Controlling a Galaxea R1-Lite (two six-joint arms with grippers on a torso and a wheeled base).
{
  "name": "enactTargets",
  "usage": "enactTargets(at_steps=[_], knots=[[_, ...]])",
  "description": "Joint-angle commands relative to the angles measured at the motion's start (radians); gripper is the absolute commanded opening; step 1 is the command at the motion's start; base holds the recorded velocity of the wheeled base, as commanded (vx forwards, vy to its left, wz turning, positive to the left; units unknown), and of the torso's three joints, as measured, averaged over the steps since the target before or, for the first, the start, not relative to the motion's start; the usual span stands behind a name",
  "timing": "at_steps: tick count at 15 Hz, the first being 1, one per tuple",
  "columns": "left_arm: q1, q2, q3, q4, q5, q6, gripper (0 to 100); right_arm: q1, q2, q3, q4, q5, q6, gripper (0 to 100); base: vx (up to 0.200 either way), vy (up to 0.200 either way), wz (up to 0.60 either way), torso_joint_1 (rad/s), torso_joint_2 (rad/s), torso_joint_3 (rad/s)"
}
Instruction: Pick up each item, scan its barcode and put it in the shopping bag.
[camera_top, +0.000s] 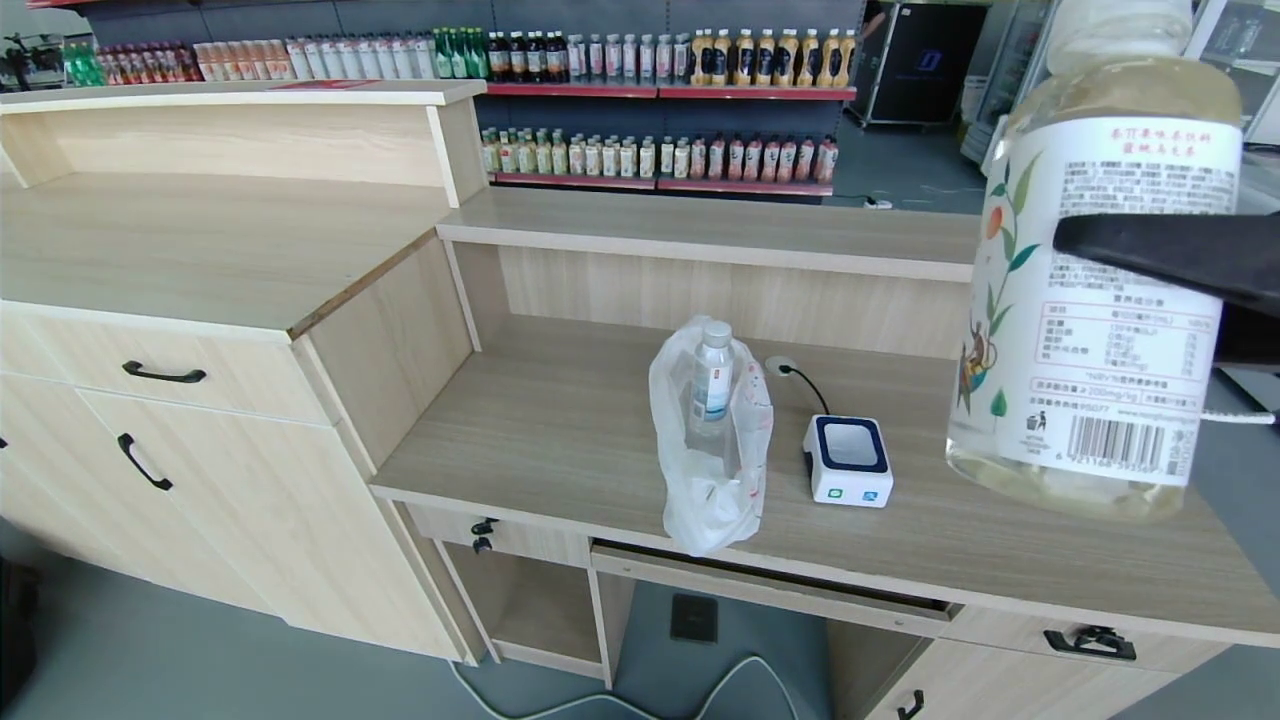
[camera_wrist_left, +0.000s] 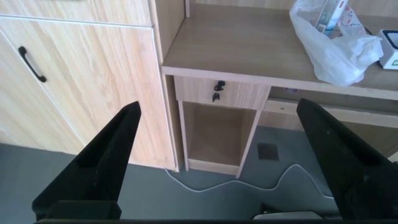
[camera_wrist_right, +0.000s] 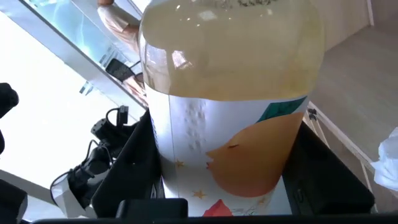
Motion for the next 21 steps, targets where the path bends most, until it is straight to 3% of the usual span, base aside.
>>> enactTargets(at_steps=[1, 21], knots=[[0.0, 0.002, 0.0, 0.001, 0.0, 0.0, 100, 0.013, -0.057, 0.019, 0.032, 0.0, 0.0, 0, 0.0, 0.0, 0.0, 0.0, 0.0, 0.0], [0.0, 0.002, 0.0, 0.0, 0.0, 0.0, 100, 0.05, -0.076, 0.086, 0.079, -0.013, -0.064, 0, 0.0, 0.0, 0.0, 0.0, 0.0, 0.0]])
